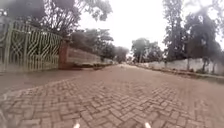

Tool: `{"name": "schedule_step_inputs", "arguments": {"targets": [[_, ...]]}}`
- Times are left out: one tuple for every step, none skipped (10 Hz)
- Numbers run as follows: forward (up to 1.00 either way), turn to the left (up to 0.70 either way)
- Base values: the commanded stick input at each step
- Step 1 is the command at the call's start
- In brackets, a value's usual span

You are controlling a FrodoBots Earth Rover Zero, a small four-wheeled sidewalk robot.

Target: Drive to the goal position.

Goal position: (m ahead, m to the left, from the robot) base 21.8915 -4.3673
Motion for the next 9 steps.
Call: {"name": "schedule_step_inputs", "arguments": {"targets": [[0.5, -0.5], [0.5, -0.5], [0.5, -0.5], [0.5, -0.09], [0.5, 0.09], [0.5, 0.08], [0.5, 0.13], [0.5, 0.2], [0.5, 0.18]]}}
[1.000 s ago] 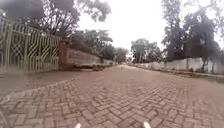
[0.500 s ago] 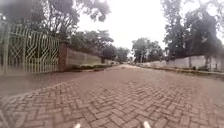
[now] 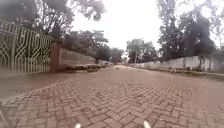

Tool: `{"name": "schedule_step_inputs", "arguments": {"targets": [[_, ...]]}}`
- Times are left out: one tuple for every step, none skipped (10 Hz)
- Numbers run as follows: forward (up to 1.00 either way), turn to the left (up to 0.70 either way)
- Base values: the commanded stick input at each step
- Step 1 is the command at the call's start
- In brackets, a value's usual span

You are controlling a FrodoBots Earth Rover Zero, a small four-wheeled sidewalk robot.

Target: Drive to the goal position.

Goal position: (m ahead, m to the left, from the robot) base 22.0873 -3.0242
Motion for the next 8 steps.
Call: {"name": "schedule_step_inputs", "arguments": {"targets": [[0.5, 0.15], [0.5, 0.17], [0.5, 0.21], [0.5, 0.0], [0.5, 0.0], [0.5, 0.0], [0.5, 0.0], [0.5, -0.5]]}}
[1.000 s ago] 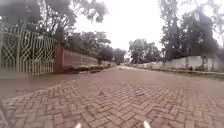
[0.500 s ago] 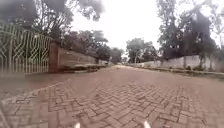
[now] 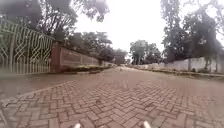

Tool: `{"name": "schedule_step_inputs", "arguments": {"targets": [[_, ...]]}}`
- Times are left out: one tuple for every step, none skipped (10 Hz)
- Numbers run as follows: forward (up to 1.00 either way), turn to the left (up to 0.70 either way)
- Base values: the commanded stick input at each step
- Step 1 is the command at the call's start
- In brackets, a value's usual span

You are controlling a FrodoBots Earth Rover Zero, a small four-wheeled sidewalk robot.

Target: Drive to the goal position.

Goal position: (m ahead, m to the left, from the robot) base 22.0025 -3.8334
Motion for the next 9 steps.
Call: {"name": "schedule_step_inputs", "arguments": {"targets": [[0.5, -0.5], [0.5, -0.5], [0.5, 0.09], [0.5, 0.03], [0.5, 0.04], [0.5, 0.05], [0.5, 0.06], [0.5, 0.07], [0.5, 0.07]]}}
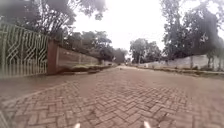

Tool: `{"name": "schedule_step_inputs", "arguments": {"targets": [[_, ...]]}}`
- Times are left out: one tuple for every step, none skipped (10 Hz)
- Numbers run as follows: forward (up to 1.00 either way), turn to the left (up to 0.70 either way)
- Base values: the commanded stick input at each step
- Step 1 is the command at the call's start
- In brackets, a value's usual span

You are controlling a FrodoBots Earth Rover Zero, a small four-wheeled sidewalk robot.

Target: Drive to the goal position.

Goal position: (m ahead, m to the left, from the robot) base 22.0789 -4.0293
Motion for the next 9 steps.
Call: {"name": "schedule_step_inputs", "arguments": {"targets": [[0.5, 0.07], [0.5, 0.07], [0.5, 0.0], [0.5, 0.0], [0.5, 0.0], [0.5, 0.0], [0.5, 0.0], [0.5, 0.0], [0.5, 0.0]]}}
